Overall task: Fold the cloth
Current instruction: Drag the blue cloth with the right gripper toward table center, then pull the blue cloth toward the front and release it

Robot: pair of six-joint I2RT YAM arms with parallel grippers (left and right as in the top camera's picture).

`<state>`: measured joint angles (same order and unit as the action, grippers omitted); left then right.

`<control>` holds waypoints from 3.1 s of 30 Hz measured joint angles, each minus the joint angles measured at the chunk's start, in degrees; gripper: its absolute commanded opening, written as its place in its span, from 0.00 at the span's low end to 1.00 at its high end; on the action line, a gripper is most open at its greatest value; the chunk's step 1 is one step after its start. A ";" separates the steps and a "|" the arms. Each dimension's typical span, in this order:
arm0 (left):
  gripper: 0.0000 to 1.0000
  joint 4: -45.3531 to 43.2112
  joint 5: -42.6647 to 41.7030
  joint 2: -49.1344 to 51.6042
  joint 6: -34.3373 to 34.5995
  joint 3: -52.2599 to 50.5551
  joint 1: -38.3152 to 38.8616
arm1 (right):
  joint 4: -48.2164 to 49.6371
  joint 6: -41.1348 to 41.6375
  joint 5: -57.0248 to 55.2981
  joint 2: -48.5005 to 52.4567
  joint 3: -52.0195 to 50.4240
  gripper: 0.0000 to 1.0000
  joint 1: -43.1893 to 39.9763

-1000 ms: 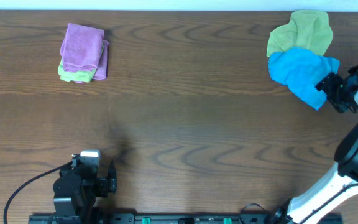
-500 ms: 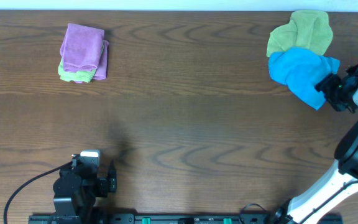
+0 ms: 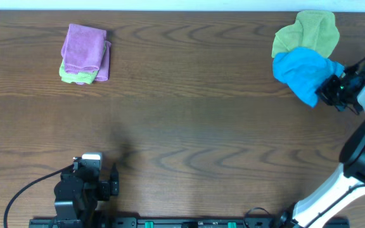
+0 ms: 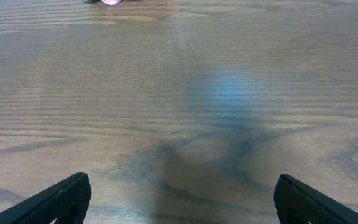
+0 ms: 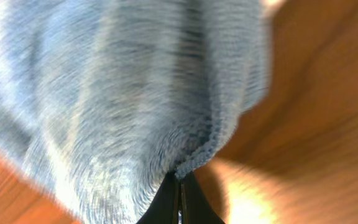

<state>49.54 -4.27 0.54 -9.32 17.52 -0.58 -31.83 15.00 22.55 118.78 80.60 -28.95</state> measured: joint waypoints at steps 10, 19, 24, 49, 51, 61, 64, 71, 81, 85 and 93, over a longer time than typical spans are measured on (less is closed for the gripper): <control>0.95 0.02 0.00 0.00 0.00 0.00 0.00 | -12.90 -1.68 1.60 -15.15 0.00 0.01 12.83; 0.95 0.02 0.00 0.00 0.00 0.00 0.00 | -17.11 -1.77 1.62 -15.45 -0.02 0.01 28.00; 0.95 0.02 0.02 0.00 0.00 0.00 0.00 | -15.39 -0.44 1.36 -15.45 -0.02 0.02 37.00; 0.95 0.02 0.00 0.00 0.00 0.00 0.00 | -17.07 0.83 -6.27 -15.45 -0.02 0.74 59.25; 0.95 0.02 0.00 0.00 0.00 0.00 0.00 | -20.17 -0.04 -8.59 -15.45 -0.02 0.75 56.59; 0.95 0.00 0.00 0.00 0.00 0.00 0.00 | -27.74 -13.33 -12.48 -15.45 -0.04 0.75 43.91; 0.95 0.00 0.02 0.00 0.00 0.00 0.00 | -27.50 -17.18 -12.55 -15.45 -1.36 0.74 41.57; 0.95 0.00 0.00 0.00 0.00 0.00 0.00 | -23.08 -21.03 -10.38 -15.45 -10.86 0.71 37.16; 0.95 0.00 0.00 0.00 0.00 0.00 0.00 | -14.32 -21.62 -4.55 -15.45 -19.08 0.63 35.45; 0.95 0.00 0.02 0.00 0.00 0.00 0.00 | -11.93 -21.29 -3.87 -15.45 -21.11 0.56 35.45; 0.95 0.00 0.00 0.00 0.00 0.00 0.00 | -9.38 -20.65 -2.08 -15.45 -21.20 0.01 35.45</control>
<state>49.54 -4.27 0.54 -9.32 17.52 -0.58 -41.21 -5.65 20.47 103.33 59.40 6.50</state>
